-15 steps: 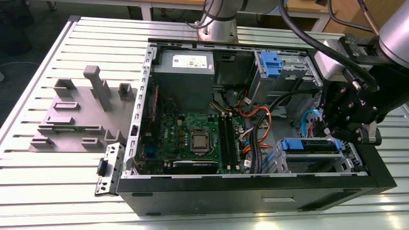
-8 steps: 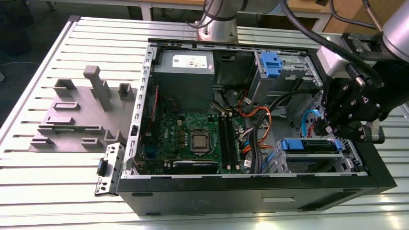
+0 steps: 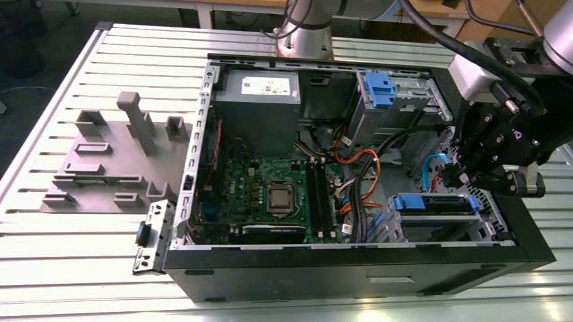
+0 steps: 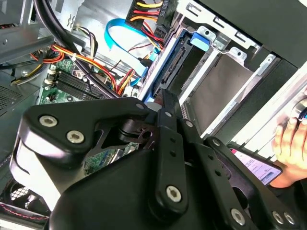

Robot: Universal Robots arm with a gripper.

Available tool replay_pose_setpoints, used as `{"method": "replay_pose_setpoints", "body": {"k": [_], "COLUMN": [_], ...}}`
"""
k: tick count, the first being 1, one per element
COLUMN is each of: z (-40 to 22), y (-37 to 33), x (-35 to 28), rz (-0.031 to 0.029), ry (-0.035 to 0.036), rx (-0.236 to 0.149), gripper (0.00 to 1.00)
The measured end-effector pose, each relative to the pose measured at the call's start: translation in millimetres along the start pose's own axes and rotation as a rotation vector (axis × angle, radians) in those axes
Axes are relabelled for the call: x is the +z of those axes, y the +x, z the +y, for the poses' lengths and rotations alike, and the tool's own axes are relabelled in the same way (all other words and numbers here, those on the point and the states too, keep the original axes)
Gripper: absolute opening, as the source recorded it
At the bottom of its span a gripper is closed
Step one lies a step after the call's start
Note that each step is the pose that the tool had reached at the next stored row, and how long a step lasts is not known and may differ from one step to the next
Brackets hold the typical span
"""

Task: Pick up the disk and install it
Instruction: 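Insert the first disk wire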

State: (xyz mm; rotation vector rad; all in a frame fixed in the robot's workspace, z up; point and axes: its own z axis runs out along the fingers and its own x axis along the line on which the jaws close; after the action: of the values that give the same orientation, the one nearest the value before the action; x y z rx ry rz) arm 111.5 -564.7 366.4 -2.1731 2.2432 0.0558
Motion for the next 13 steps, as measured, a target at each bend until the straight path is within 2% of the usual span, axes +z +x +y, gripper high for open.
{"method": "replay_pose_setpoints", "body": {"k": [7, 13], "z": [-0.4, -7.8], "y": [0.0, -0.3], "x": [-0.3, -0.3], "rz": [0.0002, 0.0001], "ry": [0.0000, -0.0011], "rx": [0.000, 0.000], "gripper": [0.11, 0.11]}}
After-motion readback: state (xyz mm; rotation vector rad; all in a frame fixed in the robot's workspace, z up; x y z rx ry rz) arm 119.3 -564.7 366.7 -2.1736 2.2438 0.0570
